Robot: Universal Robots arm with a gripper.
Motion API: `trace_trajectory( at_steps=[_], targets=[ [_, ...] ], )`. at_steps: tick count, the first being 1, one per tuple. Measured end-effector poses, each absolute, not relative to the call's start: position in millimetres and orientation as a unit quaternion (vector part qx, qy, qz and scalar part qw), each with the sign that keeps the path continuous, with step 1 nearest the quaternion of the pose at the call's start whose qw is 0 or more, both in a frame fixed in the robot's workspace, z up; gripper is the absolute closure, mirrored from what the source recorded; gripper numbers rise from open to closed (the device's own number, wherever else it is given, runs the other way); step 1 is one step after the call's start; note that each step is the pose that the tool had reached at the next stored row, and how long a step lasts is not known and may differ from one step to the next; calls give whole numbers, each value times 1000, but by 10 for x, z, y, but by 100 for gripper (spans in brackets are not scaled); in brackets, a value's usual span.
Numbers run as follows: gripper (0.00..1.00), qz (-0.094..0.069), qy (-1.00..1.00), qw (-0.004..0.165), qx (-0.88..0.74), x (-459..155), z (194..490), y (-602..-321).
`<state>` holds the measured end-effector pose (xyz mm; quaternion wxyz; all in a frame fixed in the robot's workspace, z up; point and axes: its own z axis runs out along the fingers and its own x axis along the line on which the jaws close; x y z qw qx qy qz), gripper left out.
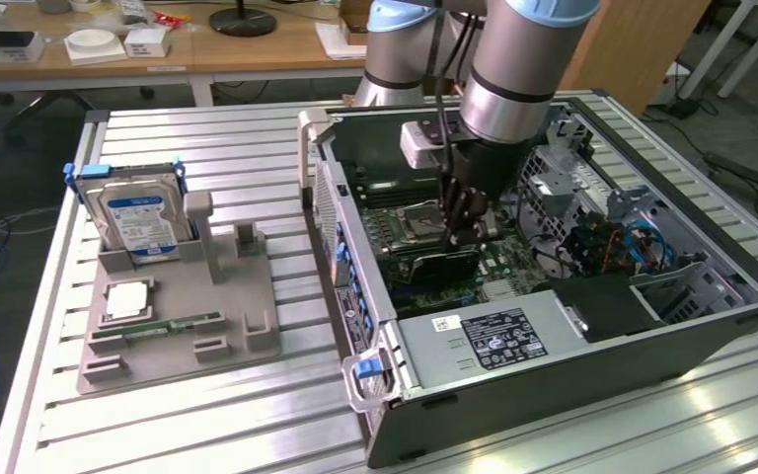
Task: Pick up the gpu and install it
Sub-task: 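Press down on the gpu until it lock into place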
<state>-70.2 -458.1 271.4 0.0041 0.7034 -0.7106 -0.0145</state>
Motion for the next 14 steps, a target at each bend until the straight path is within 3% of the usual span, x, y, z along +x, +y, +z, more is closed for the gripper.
trace_trajectory(
  at_steps=[14],
  targets=[
    [90,-13,-698,3,716,-635,2687,-4570]
  ],
)
